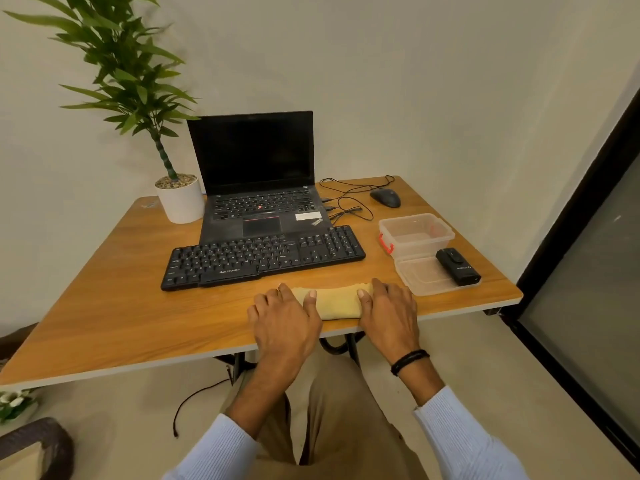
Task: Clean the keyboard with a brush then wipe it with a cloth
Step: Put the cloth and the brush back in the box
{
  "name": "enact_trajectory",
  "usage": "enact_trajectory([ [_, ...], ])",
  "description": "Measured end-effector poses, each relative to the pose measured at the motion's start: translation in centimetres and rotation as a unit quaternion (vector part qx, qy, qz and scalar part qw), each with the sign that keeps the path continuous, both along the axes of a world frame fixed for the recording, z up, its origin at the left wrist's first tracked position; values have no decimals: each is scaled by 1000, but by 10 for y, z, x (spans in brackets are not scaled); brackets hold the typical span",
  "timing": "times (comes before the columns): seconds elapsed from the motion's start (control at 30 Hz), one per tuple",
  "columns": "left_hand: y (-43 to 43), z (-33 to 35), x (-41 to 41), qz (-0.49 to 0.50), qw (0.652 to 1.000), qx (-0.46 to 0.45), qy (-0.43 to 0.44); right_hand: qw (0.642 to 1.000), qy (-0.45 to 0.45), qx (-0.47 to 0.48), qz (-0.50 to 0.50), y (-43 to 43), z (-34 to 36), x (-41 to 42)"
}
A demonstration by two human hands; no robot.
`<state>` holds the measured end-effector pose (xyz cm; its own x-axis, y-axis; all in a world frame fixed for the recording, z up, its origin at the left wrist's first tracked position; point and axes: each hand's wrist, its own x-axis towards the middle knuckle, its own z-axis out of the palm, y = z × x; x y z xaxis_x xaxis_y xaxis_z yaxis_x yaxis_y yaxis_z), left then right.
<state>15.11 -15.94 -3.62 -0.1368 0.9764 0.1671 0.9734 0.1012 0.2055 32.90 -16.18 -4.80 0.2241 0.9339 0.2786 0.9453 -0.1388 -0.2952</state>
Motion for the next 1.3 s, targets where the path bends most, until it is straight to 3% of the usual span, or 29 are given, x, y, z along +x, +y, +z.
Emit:
enact_trajectory([
  [0.1, 7, 4, 5, -5, 999, -32, -11, 996, 44, -52, -59, 2, 9, -4],
  [0.23, 15, 11, 13, -3, 988, -76, -137, 987, 115, -98, -64, 11, 20, -11],
  [0.33, 20, 17, 13, 18, 980, -108, -165, 976, 158, -132, -68, 18, 27, -10],
  [0.5, 28, 22, 8, 12, 973, -119, -197, 964, 229, -133, -35, 23, 26, -11],
  [0.6, 32, 22, 4, 0, 959, -99, -266, 964, 247, -95, -20, 21, 24, -15],
  [0.7, 34, 23, 2, -31, 926, -67, -371, 950, 308, -57, -10, 21, 29, -11],
  [0.8, 37, 28, 4, -40, 894, -59, -443, 872, 486, -53, -11, 24, 38, -6],
  [0.87, 40, 33, 7, -33, 851, -61, -521, 825, 563, -38, -21, 26, 45, -1],
  [1.0, 46, 46, 18, -24, 745, -87, -661, 797, 603, 22, -35, 32, 51, 17],
  [1.13, 58, 58, 39, -24, 684, -95, -723, 783, 617, 71, -30, 41, 61, 39],
  [1.3, 78, 63, 69, -44, 709, -78, -699, 810, 579, 92, -35, 61, 70, 73],
])
